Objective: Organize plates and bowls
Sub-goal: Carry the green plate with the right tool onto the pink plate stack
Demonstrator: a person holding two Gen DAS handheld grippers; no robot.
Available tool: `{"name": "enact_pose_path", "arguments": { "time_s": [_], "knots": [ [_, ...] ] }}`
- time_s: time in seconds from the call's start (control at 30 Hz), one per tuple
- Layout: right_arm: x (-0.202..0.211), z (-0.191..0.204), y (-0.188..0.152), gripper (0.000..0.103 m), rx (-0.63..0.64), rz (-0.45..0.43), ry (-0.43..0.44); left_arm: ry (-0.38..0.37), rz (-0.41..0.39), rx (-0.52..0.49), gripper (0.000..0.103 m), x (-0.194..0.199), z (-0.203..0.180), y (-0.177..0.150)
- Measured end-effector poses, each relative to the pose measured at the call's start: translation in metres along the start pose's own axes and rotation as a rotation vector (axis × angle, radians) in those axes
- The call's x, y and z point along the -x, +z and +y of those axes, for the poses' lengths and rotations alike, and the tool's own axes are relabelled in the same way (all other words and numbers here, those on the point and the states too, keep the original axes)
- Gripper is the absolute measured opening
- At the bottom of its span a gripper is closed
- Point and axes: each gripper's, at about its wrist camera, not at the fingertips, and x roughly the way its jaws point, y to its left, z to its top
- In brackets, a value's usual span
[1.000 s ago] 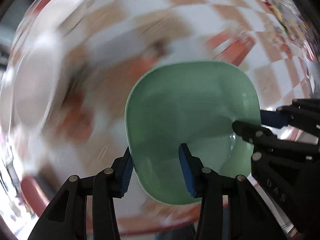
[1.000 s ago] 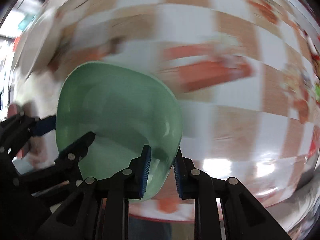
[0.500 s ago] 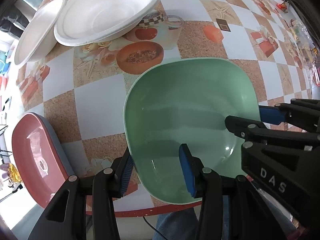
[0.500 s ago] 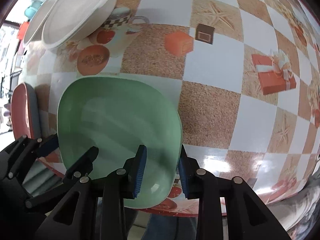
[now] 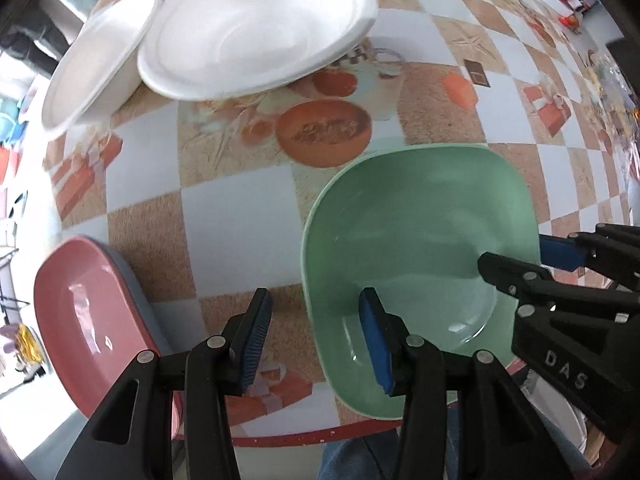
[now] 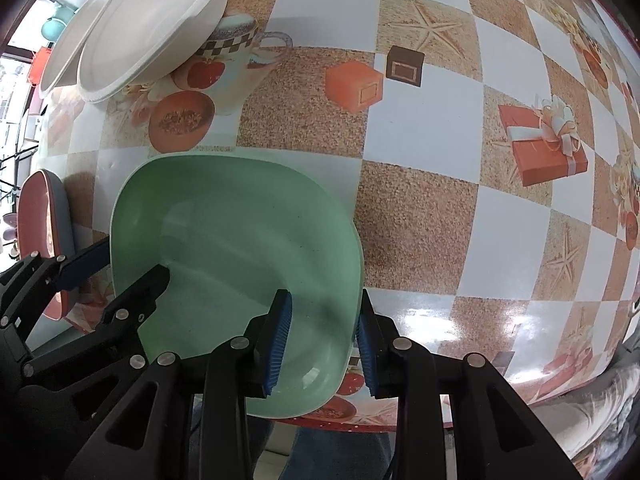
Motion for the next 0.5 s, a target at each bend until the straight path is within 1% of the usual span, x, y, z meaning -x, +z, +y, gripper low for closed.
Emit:
{"name": "enact_pose_path", "arguments": {
  "time_s": [0.03,0.1,0.13,0.23,0.3,0.37,0.4,0.5],
  "knots": [
    [-0.001,-0.001,0.000,0.033,-0.010,0.007,0.005,-0.013,0.003,0.000,0.049,0.000,-0.004,0.002],
    [-0.003,-0.003,-0.002,0.033,-0.035,0.022,0.022,-0.035,0.005,-0.005,0.045,-0.001,-0.004,0.004],
    [-0.004,-0.003,-0.004,0.032,-0.041,0.028,0.026,-0.042,0.005,-0.017,0.038,0.000,-0.006,0.007],
    [-0.006,-0.005,-0.008,0.032,-0.062,0.047,0.041,-0.036,0.009,-0.038,0.038,0.000,-0.021,0.006],
    [-0.008,-0.008,-0.010,0.032,-0.086,0.057,0.067,-0.039,0.016,-0.038,0.038,-0.002,-0.022,0.005],
    [-0.009,-0.008,-0.010,0.032,-0.098,0.068,0.079,-0.032,0.023,-0.037,0.038,-0.001,-0.022,-0.001],
    [-0.009,-0.007,-0.011,0.032,-0.095,0.069,0.075,-0.029,0.025,-0.039,0.038,0.003,-0.012,0.000],
    [-0.010,-0.003,-0.012,0.032,-0.084,0.073,0.074,-0.024,0.032,-0.038,0.039,0.004,-0.009,-0.007]
  ]
}}
